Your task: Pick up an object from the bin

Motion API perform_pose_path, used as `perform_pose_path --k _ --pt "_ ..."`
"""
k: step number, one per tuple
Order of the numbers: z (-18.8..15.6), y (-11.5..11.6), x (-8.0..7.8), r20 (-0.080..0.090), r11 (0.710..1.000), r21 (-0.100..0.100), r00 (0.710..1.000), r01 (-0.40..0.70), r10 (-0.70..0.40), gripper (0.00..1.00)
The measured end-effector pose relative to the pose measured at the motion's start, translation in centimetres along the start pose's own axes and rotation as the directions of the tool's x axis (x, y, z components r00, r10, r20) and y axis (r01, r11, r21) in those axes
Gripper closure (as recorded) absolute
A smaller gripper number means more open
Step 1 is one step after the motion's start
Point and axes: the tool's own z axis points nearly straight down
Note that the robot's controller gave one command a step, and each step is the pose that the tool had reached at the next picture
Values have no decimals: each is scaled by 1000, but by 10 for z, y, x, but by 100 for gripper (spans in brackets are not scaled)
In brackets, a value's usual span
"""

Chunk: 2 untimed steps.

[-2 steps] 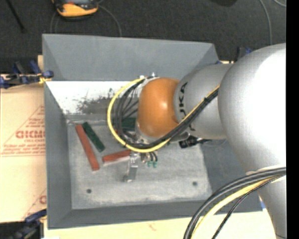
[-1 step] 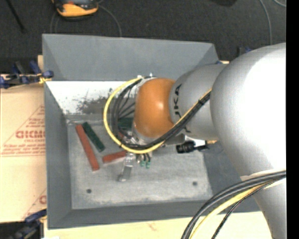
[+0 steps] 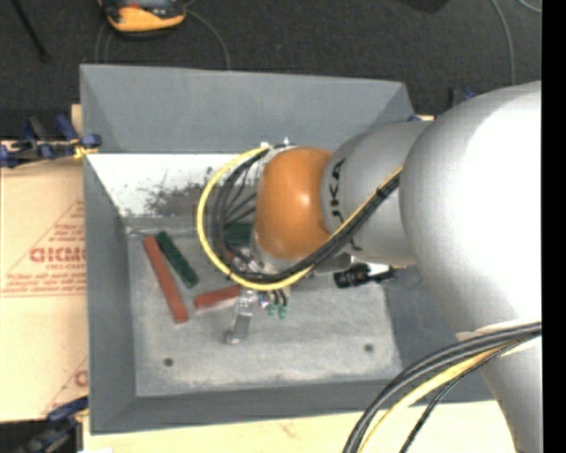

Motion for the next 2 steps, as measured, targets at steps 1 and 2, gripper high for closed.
perform_pose_path --k 1,2 --pt "0 -11 -2 -3 999 0 999 42 -42 100" --pt "0 -10 -2 -3 999 0 999 42 -42 100"
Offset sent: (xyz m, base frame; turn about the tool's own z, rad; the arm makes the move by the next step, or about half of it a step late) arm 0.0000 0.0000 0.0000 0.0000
